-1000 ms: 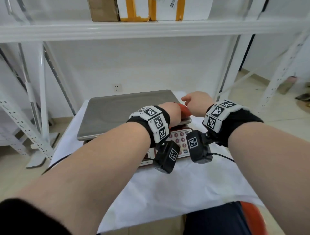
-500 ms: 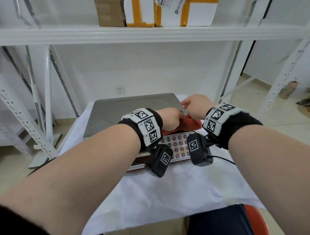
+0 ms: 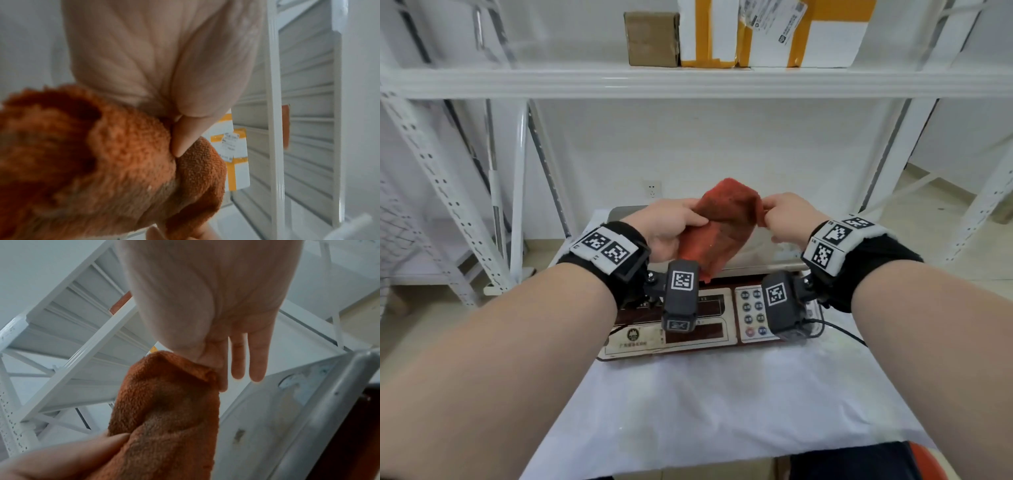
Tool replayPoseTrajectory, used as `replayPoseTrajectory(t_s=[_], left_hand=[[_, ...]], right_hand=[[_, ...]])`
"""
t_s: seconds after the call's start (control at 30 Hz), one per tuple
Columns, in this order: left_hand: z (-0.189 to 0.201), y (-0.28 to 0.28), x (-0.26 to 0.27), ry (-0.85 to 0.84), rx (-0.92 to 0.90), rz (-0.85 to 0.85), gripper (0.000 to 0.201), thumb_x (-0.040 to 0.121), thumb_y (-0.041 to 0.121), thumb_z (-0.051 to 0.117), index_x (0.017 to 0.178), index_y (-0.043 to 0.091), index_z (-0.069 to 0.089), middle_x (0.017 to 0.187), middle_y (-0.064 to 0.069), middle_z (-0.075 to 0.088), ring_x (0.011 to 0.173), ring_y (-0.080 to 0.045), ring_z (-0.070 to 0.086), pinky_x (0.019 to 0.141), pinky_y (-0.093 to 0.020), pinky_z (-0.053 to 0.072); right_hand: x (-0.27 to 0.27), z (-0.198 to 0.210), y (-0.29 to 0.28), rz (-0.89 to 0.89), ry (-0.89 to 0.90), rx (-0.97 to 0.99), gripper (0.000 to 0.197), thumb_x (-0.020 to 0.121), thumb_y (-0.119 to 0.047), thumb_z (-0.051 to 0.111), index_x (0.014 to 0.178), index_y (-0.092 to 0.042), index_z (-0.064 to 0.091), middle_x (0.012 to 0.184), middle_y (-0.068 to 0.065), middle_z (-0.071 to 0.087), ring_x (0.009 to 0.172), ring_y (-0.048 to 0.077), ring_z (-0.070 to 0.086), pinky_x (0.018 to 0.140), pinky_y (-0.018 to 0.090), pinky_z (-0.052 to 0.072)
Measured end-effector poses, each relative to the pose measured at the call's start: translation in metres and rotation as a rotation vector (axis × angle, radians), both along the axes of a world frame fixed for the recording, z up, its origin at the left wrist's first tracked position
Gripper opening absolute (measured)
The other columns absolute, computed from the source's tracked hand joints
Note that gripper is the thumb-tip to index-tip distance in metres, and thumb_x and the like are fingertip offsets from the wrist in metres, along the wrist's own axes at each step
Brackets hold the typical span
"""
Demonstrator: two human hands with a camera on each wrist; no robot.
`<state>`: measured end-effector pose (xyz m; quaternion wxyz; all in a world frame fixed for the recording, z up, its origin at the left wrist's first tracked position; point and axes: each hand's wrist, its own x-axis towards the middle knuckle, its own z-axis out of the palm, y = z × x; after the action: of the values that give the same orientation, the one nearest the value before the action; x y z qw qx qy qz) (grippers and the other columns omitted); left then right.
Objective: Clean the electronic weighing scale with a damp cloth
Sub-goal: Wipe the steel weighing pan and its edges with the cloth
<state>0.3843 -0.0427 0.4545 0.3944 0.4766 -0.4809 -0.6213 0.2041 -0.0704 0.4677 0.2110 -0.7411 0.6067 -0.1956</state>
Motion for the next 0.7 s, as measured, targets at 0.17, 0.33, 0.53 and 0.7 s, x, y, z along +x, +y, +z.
replayPoseTrajectory(t_s=[0.17,0.33,0.53,0.7], left_hand=[[-0.002,-0.001,0.013,0.095,0.043,0.027,0.039,0.097,-0.001,0.032,0.122,0.015,0.056,0.109,-0.015,0.064,0.096,-0.03,0.061,0.093,-0.044,0.047],[-0.005,-0.006,0.025,0.045,0.087,0.119,0.033,0.097,-0.001,0.032,0.111,0.016,0.057,0.098,-0.012,0.063,0.082,-0.026,0.061,0.08,-0.042,0.051],[-0.006,-0.01,0.033,-0.008,0.195,0.204,0.019,0.095,0.003,0.043,0.105,0.009,0.058,0.097,-0.013,0.065,0.083,-0.028,0.063,0.08,-0.045,0.052],[-0.008,-0.014,0.035,0.002,0.188,0.257,0.032,0.093,0.001,0.046,0.124,0.004,0.054,0.096,-0.011,0.059,0.079,-0.024,0.059,0.078,-0.04,0.051]], right_hand=[[0.013,-0.005,-0.003,-0.008,-0.333,0.191,0.019,0.081,0.0,0.051,0.077,-0.018,0.055,0.094,0.01,0.057,0.093,0.024,0.053,0.091,0.042,0.047],[0.017,-0.01,-0.008,-0.031,-0.523,0.198,0.018,0.09,-0.007,0.055,0.103,-0.018,0.049,0.088,0.008,0.063,0.071,0.021,0.063,0.079,0.039,0.054],[0.024,-0.013,-0.009,-0.06,-0.424,0.071,0.003,0.091,-0.017,0.055,0.094,-0.017,0.055,0.09,0.01,0.066,0.08,0.029,0.067,0.076,0.045,0.058],[0.027,-0.009,-0.015,-0.113,-0.286,-0.029,0.022,0.087,-0.019,0.055,0.065,-0.016,0.051,0.065,0.0,0.051,0.078,0.025,0.054,0.082,0.041,0.05]])
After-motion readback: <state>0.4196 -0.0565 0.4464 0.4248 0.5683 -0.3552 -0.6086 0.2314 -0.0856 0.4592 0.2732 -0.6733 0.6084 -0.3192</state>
